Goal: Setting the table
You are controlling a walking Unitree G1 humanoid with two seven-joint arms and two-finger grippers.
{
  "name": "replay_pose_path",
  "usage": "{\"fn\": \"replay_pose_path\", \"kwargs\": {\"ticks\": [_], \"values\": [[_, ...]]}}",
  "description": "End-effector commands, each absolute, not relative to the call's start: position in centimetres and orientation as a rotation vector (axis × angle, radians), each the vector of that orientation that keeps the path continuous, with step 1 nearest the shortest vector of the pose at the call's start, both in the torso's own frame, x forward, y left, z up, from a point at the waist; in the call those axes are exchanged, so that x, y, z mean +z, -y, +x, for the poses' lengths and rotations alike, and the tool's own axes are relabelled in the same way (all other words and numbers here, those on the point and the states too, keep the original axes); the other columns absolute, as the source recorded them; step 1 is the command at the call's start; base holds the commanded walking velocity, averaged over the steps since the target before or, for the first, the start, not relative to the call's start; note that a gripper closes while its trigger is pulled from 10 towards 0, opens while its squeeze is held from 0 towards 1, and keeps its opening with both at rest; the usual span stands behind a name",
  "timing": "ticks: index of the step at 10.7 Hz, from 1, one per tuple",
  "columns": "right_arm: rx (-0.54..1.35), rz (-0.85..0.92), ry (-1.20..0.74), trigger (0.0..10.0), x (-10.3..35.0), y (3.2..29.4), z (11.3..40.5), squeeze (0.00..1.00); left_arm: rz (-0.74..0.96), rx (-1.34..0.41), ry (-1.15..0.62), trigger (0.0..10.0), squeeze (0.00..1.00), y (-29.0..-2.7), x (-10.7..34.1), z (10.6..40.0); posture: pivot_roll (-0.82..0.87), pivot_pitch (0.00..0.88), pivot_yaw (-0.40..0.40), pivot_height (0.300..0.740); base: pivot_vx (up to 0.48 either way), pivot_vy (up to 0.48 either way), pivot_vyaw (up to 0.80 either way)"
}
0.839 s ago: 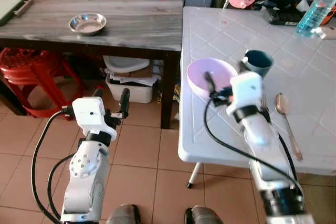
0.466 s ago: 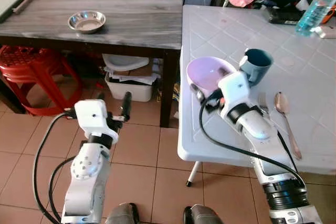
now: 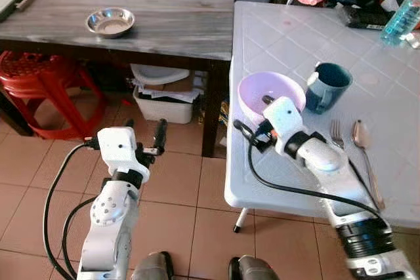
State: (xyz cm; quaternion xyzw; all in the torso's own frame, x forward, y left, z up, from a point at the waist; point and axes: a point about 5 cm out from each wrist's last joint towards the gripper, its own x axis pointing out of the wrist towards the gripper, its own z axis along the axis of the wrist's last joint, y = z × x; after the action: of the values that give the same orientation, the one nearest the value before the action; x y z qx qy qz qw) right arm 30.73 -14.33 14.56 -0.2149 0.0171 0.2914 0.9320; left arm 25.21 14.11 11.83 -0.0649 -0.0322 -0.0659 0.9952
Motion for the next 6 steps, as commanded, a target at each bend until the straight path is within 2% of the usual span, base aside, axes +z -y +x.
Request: {"fn": "replay_pose_path", "kwargs": {"ticks": [1, 2, 3, 6], "values": [[0.631, -0.465, -0.055, 5.7, 14.61, 14.52, 30.92, 0.0, -0.128, -0.141, 0.035, 10.0, 0.0, -14.01, 11.3, 24.92, -0.04, 0.155, -0.033, 0.74, 0.0, 0.0, 0.0], [0.663, -0.494, -0.081, 0.9, 14.6, 14.79, 31.08, 0.0, -0.132, -0.15, 0.026, 10.0, 0.0, -13.93, 11.17, 24.9, -0.04, 0.156, -0.036, 0.74, 0.0, 0.0, 0.0], [0.66, -0.517, -0.105, 0.0, 14.6, 15.09, 31.28, 0.0, -0.142, -0.168, 0.016, 10.0, 0.0, -13.71, 11.07, 24.83, -0.04, 0.159, -0.038, 0.74, 0.0, 0.0, 0.0], [0.704, -0.585, -0.178, 0.0, 14.33, 15.41, 31.37, 0.0, -0.144, -0.191, -0.005, 10.0, 0.0, -13.37, 10.83, 24.56, -0.03, 0.167, -0.037, 0.74, 0.0, 0.0, 0.0]]}}
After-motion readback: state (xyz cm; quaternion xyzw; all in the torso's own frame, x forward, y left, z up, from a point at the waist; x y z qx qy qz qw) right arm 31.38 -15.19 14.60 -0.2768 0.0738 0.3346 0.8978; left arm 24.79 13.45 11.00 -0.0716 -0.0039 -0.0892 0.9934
